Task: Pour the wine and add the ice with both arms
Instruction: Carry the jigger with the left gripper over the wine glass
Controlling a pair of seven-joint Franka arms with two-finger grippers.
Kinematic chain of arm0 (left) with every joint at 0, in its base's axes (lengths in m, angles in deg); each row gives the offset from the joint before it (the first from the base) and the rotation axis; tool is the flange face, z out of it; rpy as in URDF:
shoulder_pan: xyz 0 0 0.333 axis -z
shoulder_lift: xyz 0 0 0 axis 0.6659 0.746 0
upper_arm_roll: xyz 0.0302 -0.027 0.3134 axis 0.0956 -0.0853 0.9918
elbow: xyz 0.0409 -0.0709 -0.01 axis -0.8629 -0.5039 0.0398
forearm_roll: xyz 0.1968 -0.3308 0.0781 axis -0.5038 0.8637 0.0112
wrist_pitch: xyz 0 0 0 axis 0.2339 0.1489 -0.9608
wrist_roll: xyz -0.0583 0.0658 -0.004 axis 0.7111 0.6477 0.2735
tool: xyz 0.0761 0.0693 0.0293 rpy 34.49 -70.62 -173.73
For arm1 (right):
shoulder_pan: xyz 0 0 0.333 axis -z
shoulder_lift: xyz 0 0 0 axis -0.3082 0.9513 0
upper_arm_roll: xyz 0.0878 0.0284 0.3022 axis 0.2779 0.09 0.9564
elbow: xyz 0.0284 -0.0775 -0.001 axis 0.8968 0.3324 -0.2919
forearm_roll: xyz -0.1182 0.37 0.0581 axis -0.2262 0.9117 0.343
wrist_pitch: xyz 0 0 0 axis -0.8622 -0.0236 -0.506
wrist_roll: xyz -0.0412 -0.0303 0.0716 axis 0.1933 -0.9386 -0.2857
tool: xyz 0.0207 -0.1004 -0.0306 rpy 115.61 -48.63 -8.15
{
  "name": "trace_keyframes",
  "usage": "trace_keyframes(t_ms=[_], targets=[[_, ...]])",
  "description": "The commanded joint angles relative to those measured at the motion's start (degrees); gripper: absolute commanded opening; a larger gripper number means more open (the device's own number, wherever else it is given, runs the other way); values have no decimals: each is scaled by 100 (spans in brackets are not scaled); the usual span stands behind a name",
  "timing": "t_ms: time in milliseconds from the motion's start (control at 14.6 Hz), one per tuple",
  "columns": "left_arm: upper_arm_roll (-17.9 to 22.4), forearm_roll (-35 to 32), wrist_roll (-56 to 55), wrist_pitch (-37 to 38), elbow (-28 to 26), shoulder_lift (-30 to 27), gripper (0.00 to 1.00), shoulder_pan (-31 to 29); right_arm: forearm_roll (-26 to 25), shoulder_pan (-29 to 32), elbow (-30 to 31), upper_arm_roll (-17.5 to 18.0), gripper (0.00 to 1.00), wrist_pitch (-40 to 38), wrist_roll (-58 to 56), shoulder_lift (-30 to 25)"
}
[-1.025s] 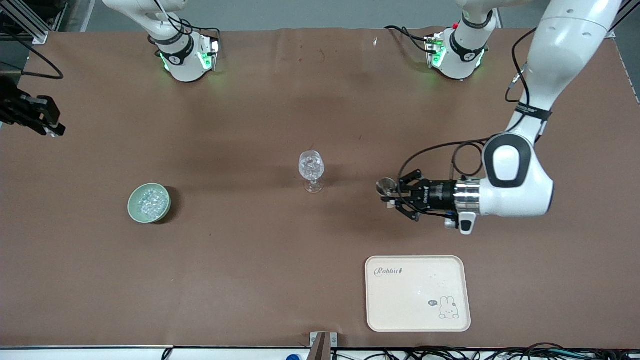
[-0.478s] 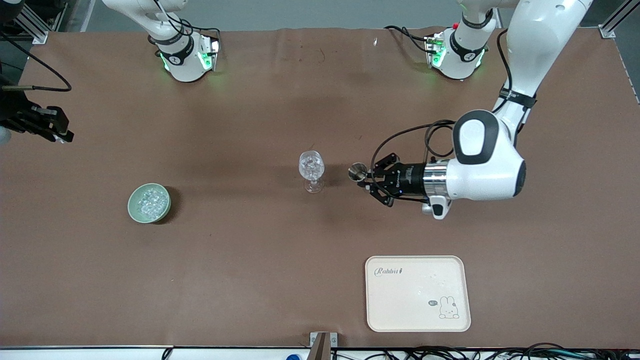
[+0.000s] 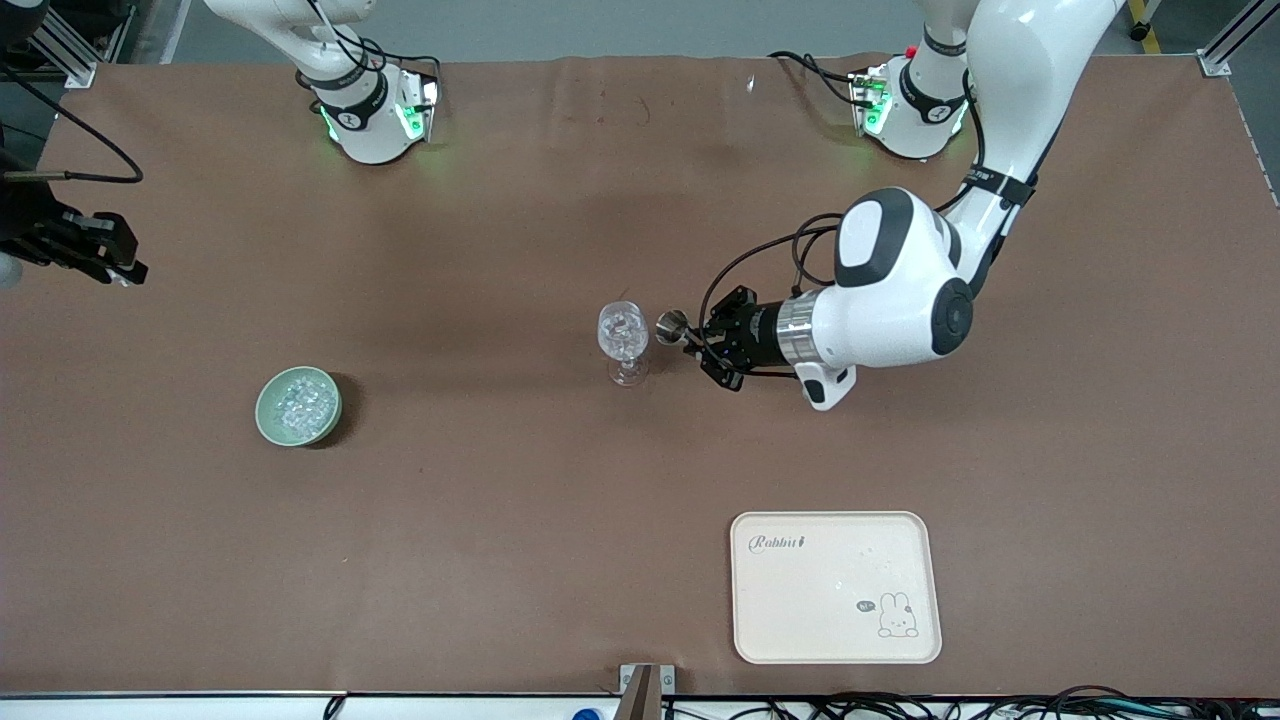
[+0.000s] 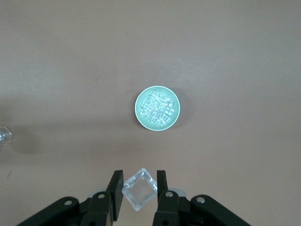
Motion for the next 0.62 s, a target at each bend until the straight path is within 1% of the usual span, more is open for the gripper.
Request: trace_keyframes(t_ms=[0, 137, 342, 410, 478, 547], targets=[[37, -583, -637, -12, 83, -95, 0, 264, -33, -44, -2, -20, 1, -47, 61, -41], [37, -970, -1050, -13, 93, -95, 0, 449, -33, -52, -2, -20, 1, -47, 69, -41], [37, -1243, -1437, -13, 93, -104, 0, 563, -33, -44, -2, -20, 1, -56, 61, -41], [37, -1471, -1674, -13, 101, -104, 0, 660, -33, -44, -2, -20, 1, -56, 61, -41], [37, -1691, -1868, -21, 154, -95, 0, 687, -33, -44, -2, -20, 1, -56, 69, -41], [37, -1771, -1974, -21, 232, -86, 0, 704, -33, -52, -2, -20, 1, -56, 69, -41]])
